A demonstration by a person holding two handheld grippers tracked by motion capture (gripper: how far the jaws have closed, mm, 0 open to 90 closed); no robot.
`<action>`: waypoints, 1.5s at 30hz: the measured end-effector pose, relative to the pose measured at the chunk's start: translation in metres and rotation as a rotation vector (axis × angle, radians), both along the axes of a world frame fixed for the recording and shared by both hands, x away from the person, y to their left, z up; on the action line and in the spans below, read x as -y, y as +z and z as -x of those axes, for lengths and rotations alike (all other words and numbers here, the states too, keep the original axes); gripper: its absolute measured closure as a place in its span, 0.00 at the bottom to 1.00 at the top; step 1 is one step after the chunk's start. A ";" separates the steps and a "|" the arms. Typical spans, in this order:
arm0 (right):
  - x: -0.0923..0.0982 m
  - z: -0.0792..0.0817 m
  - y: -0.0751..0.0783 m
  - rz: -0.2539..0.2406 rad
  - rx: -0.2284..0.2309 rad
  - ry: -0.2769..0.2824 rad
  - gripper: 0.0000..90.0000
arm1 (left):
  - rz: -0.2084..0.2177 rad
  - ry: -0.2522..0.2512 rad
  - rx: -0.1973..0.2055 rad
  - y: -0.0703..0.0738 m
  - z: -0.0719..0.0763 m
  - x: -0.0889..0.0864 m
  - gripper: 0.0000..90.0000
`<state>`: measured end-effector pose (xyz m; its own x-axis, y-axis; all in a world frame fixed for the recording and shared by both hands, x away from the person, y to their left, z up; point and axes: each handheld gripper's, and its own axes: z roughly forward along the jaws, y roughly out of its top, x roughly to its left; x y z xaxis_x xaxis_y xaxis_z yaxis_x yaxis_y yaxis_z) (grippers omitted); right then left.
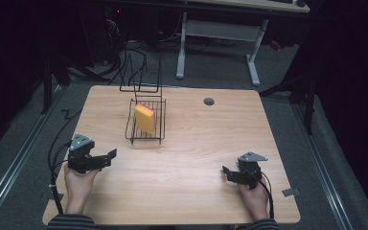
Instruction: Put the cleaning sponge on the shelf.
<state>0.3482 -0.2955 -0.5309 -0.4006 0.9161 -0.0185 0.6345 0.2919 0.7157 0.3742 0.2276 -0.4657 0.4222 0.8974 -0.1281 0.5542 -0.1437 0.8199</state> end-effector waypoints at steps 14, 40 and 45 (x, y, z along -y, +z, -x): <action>0.000 0.000 0.000 0.000 0.000 0.000 0.28 | -0.008 0.014 -0.039 -0.022 0.004 -0.002 0.11; 0.000 0.000 0.000 0.000 0.001 0.000 0.28 | -0.116 0.057 -0.108 -0.064 0.002 0.001 0.13; 0.000 0.000 0.000 -0.001 0.000 0.000 0.28 | -0.168 0.077 -0.107 -0.072 0.002 0.003 0.13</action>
